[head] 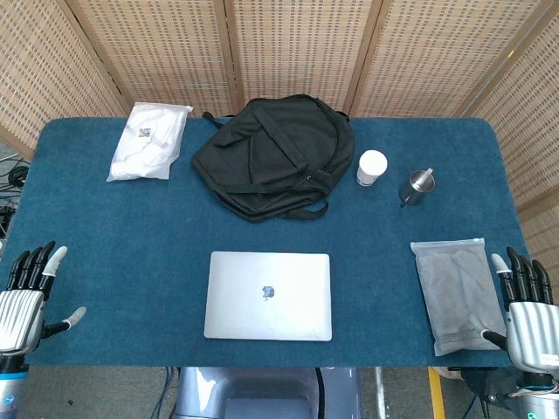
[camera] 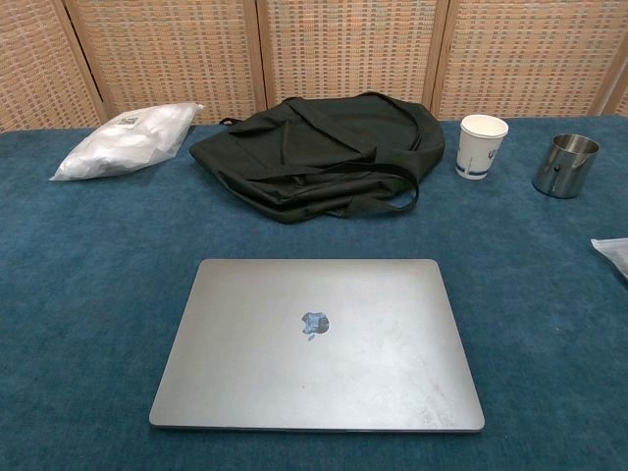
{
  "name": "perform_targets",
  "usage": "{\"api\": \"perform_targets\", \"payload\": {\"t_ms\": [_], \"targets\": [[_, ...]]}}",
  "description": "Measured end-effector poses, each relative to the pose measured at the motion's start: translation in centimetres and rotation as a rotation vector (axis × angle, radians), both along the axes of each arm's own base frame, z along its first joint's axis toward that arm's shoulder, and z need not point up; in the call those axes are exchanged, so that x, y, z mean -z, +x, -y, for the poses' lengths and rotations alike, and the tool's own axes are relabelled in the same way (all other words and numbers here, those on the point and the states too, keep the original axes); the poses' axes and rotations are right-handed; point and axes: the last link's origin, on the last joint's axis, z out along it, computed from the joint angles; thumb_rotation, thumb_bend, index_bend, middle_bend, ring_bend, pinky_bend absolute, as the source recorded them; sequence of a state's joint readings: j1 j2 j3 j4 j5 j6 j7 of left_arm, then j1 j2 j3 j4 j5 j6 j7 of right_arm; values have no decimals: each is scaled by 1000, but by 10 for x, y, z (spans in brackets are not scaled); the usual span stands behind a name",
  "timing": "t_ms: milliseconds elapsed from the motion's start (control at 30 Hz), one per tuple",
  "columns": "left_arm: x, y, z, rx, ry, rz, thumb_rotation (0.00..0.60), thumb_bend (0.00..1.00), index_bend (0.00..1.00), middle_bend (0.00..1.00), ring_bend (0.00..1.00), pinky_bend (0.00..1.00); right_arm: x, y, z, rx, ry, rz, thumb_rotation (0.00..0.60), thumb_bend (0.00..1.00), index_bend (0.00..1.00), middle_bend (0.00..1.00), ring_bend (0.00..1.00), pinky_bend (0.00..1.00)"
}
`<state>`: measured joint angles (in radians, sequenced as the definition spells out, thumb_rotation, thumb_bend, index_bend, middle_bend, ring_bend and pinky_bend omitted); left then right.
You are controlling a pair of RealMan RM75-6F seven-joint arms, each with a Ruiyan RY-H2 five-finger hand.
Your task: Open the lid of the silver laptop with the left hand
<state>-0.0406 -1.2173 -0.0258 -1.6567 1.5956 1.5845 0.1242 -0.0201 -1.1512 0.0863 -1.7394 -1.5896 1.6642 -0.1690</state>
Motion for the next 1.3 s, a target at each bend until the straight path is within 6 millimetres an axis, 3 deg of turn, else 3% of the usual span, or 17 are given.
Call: {"api": "perform_targets", "payload": {"t_ms": [500, 700, 1033, 1300], "targets": [[13, 9, -2, 55, -68, -3, 600, 0, 0, 0, 0, 0, -2, -2, 2, 14, -5, 13, 600, 0, 0, 0, 0, 0], [39, 38, -10, 225, -201, -8, 600, 0, 0, 0, 0, 0, -3, -4, 4, 21, -5, 18, 600, 0, 0, 0, 0, 0], [104, 109, -29, 590, -435, -34, 600, 0, 0, 0, 0, 0, -7, -7, 2, 24, -8, 38, 600, 0, 0, 0, 0, 0], [150, 139, -44, 684, -530, -71, 600, 0, 0, 0, 0, 0, -7, -9, 3, 33, -1, 42, 600, 0, 0, 0, 0, 0]]}}
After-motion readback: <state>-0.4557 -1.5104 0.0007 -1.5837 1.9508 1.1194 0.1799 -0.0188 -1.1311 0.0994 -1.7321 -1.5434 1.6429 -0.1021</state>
